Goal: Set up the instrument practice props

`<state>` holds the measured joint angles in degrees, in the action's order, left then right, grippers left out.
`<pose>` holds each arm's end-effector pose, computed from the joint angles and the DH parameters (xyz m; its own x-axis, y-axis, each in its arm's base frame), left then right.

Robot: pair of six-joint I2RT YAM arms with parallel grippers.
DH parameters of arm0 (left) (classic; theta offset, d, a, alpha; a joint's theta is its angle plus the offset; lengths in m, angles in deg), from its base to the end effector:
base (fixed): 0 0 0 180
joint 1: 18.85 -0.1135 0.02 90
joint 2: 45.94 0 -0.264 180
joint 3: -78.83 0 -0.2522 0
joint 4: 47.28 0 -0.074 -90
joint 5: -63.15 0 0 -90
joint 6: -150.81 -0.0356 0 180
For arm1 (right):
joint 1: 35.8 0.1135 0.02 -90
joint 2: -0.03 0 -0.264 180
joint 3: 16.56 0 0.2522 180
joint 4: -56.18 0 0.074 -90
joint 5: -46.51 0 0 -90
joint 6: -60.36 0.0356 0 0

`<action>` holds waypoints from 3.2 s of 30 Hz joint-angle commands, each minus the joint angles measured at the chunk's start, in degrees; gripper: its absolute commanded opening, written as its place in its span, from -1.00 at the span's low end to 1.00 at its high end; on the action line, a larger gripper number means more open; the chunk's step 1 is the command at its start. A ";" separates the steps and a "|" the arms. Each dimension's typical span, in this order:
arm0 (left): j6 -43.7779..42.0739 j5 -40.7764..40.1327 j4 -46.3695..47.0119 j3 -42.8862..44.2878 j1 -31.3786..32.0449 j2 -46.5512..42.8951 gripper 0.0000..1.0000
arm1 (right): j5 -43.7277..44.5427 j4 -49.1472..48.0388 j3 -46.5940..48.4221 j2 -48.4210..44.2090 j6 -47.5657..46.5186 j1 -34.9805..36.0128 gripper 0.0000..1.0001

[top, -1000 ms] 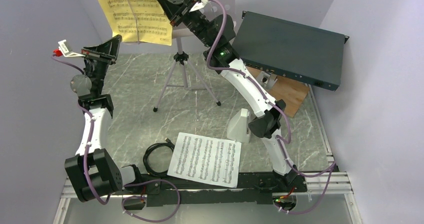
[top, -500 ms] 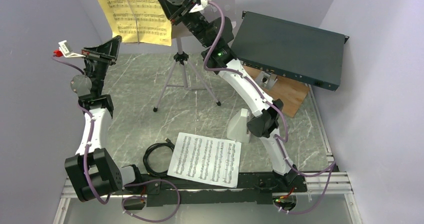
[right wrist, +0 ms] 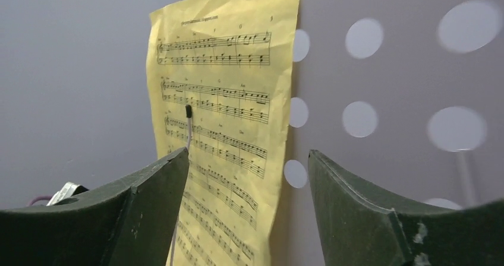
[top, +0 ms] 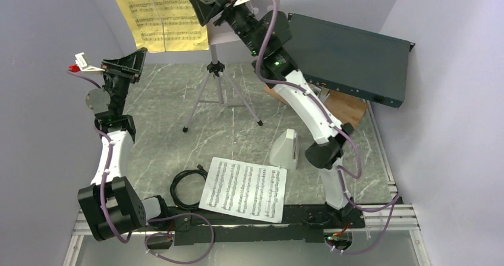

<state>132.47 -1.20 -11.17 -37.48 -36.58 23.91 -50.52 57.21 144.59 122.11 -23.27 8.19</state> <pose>0.2635 0.0681 0.3872 0.0711 -0.8756 -0.4778 0.4774 0.4504 -0.7545 0.3151 0.3102 0.5635 0.3564 0.4971 -0.7911 -0.8032 0.5956 0.0124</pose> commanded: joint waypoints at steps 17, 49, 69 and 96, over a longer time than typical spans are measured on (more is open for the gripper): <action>-29.39 10.34 -63.32 13.08 -2.60 -12.38 0.81 | 13.78 23.33 -53.63 -38.98 -5.84 11.97 0.81; -10.76 -21.03 -88.21 -19.38 43.08 -18.40 0.71 | 6.61 8.88 -105.91 -32.64 12.73 22.49 0.12; 1.00 -37.67 -91.79 -11.79 69.59 -7.03 0.47 | 2.83 4.08 -110.01 -31.73 14.70 20.66 -0.03; -31.60 -42.72 -89.90 -4.90 70.32 -20.90 -1.00 | 1.13 19.47 -99.39 -50.80 6.26 17.64 0.25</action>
<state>119.58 -41.57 -101.72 -50.37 33.49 6.58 -47.96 71.83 39.39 76.52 -13.02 28.34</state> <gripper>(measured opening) 0.007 0.599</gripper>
